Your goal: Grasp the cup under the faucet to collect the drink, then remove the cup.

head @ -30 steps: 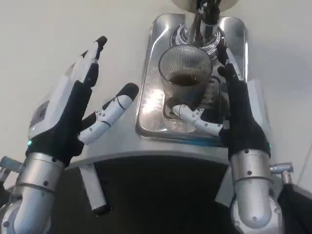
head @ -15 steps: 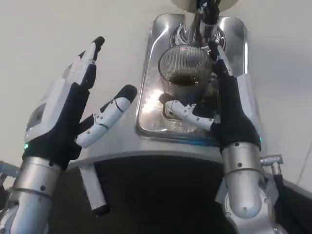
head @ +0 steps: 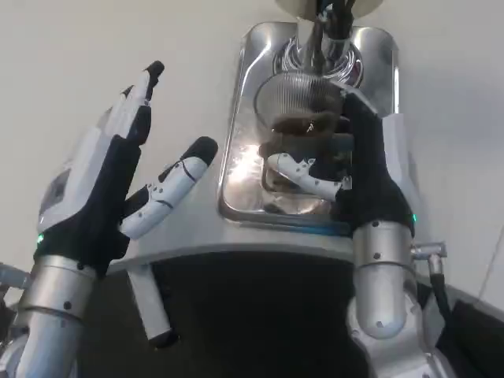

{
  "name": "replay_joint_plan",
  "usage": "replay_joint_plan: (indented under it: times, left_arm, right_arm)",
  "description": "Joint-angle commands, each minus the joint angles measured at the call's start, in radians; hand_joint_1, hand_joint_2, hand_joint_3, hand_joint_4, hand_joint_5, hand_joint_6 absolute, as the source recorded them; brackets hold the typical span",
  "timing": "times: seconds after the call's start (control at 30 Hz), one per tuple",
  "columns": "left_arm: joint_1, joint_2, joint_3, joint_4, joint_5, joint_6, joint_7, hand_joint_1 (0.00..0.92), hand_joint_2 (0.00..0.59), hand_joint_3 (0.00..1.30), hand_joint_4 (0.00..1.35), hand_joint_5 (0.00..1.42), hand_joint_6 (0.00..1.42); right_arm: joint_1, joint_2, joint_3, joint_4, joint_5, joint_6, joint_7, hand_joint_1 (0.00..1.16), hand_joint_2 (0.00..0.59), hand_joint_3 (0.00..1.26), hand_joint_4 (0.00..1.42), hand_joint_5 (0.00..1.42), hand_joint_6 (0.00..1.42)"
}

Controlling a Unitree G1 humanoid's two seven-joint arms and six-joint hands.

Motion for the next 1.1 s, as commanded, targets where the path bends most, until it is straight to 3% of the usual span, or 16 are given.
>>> replay_joint_plan:
  times: [0.03,0.27,0.53,0.97,1.1]
  left_arm:
    - [0.008,-0.001,0.006,0.002,-0.001,0.011,0.007,0.0,0.216,0.0,0.0,0.0,0.0]
    - [0.005,0.003,0.007,0.013,-0.007,0.005,0.005,0.0,0.216,0.0,0.0,0.0,0.0]
    - [-0.007,0.011,0.006,0.025,-0.011,0.0,-0.001,0.0,0.212,0.0,0.0,0.0,0.0]
    - [-0.004,0.025,0.003,0.026,-0.008,0.002,-0.005,0.0,0.208,0.0,0.0,0.0,0.0]
    - [0.008,0.045,0.01,0.022,0.001,-0.002,-0.009,0.0,0.207,0.0,0.0,0.0,0.0]
  right_arm:
    - [-0.042,0.034,0.011,0.03,-0.045,0.004,-0.081,1.16,0.326,0.65,0.66,0.75,1.0]
    - [-0.013,0.041,0.039,0.034,-0.059,0.004,-0.12,1.16,0.307,0.75,0.78,0.87,1.15]
    - [0.001,0.026,0.04,0.011,-0.042,-0.012,-0.112,1.16,0.309,0.78,0.81,0.9,1.19]
    - [0.107,0.013,0.062,-0.168,-0.021,0.015,-0.014,1.16,0.309,0.78,0.82,0.9,1.2]
    - [0.146,-0.009,0.085,-0.234,-0.024,0.021,0.042,1.16,0.308,0.78,0.82,0.9,1.2]
